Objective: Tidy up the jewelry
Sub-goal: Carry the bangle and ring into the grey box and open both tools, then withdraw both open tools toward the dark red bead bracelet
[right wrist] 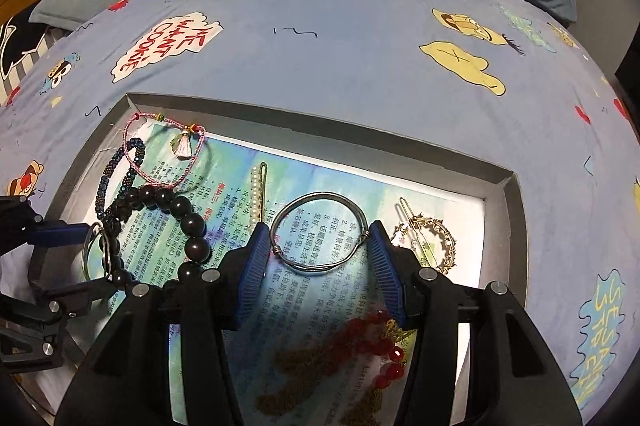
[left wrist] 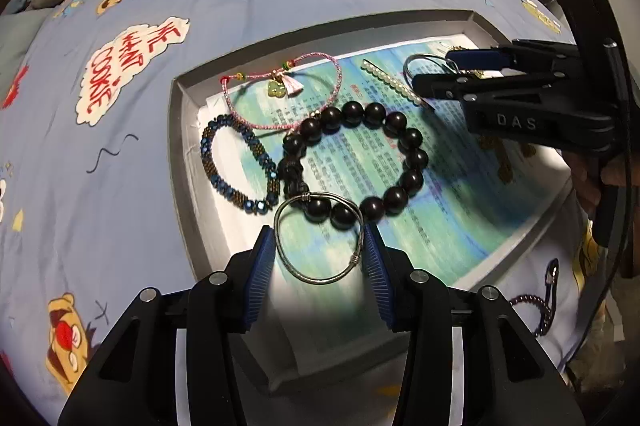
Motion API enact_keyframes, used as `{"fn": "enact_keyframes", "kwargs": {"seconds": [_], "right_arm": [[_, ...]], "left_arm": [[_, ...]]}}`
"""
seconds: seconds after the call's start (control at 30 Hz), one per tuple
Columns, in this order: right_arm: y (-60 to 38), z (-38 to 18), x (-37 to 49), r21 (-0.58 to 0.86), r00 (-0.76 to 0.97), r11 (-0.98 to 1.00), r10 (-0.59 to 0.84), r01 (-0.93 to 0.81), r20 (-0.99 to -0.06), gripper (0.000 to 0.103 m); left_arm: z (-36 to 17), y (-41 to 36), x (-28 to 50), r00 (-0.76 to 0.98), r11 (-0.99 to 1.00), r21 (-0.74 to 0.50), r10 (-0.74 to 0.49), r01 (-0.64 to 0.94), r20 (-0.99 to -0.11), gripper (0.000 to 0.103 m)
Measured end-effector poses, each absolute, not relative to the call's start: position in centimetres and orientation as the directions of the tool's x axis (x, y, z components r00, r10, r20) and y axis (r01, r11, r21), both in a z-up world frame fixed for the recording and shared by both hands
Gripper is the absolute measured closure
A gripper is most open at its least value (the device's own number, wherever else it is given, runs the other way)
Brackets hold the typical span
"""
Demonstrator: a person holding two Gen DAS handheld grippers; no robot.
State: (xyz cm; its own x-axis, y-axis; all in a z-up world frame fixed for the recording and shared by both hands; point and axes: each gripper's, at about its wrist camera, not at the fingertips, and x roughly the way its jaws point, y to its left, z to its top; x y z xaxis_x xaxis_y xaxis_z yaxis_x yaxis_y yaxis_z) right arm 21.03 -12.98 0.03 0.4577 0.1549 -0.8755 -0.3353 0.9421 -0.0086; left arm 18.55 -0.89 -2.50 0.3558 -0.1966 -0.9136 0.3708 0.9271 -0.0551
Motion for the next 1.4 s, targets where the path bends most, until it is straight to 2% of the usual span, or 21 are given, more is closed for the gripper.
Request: {"fn": "enact_keyframes", "kwargs": {"seconds": [0.2,0.27,0.5,0.63,0.77,0.9,1.03,1.4], "right_arm": [[-13.1,0.3,20.8,-0.005,0.467,0.942,0.162,-0.336,-0.869,0.049],[-13.1,0.4,20.7,0.000,0.473,0.942,0.168,-0.335,-0.865,0.038],[-13.9,2.0,19.9,0.008,0.507,0.944,0.184,-0.330,-0.842,0.037],[-14.6,2.9,19.4,0.014,0.524,0.949,0.186,-0.315,-0.831,0.032],[-15.3,3.7,18.4,0.032,0.533,0.953,0.197,-0.302,-0.823,0.028],[-15.8,4.5,17.0,0.042,0.542,0.954,0.205,-0.298,-0.815,0.026],[-16.4,5.5,15.3,0.051,0.557,0.953,0.217,-0.298,-0.802,0.021],[-18.8,7.7,9.8,0.076,0.597,0.956,0.237,-0.282,-0.767,0.015]], "left_arm": [[-2.8,-0.8,17.9,0.336,0.926,-0.021,-0.159,0.378,-0.928,0.056],[-2.8,-0.7,18.1,0.332,0.927,-0.029,-0.163,0.375,-0.929,0.056],[-2.7,-0.8,18.3,0.332,0.928,-0.039,-0.171,0.370,-0.927,0.050],[-2.2,-0.8,17.9,0.352,0.932,-0.042,-0.177,0.359,-0.919,0.049],[-0.8,-0.4,17.1,0.409,0.944,-0.022,-0.164,0.331,-0.897,0.037],[0.4,0.1,16.6,0.442,0.952,-0.018,-0.159,0.305,-0.883,0.037],[1.4,0.6,15.9,0.471,0.961,-0.015,-0.148,0.276,-0.870,0.029],[3.8,1.5,12.5,0.537,0.968,-0.015,-0.152,0.250,-0.830,0.024]]}}
